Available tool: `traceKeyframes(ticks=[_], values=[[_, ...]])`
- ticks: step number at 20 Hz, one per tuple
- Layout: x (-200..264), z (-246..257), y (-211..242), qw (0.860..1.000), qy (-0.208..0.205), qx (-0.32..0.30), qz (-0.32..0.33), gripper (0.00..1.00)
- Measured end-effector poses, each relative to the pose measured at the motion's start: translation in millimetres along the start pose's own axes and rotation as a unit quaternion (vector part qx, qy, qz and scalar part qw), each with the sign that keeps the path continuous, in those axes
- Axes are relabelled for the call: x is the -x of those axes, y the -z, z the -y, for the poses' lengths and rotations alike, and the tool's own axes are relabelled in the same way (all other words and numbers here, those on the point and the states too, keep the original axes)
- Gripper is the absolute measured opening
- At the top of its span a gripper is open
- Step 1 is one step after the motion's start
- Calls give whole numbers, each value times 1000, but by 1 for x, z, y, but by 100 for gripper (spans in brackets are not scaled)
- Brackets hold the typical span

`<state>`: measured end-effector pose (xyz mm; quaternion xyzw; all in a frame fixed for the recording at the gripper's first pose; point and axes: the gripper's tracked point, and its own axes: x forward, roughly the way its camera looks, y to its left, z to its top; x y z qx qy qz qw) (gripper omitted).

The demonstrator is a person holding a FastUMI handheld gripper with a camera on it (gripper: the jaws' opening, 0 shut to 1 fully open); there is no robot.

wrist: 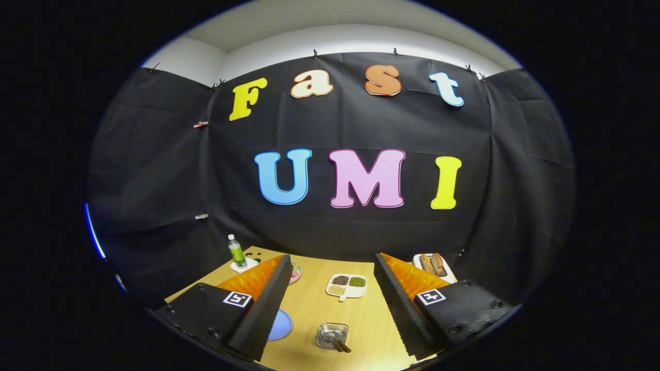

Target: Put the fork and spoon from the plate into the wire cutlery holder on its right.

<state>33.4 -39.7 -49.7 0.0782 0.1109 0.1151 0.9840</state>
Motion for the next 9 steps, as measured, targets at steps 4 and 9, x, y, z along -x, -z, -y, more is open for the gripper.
traceKeyframes(ticks=[4, 9], values=[[-2, 3, 1, 1000, 1, 11, -4, 100], [-7, -2, -1, 1000, -6, 12, -4, 100]])
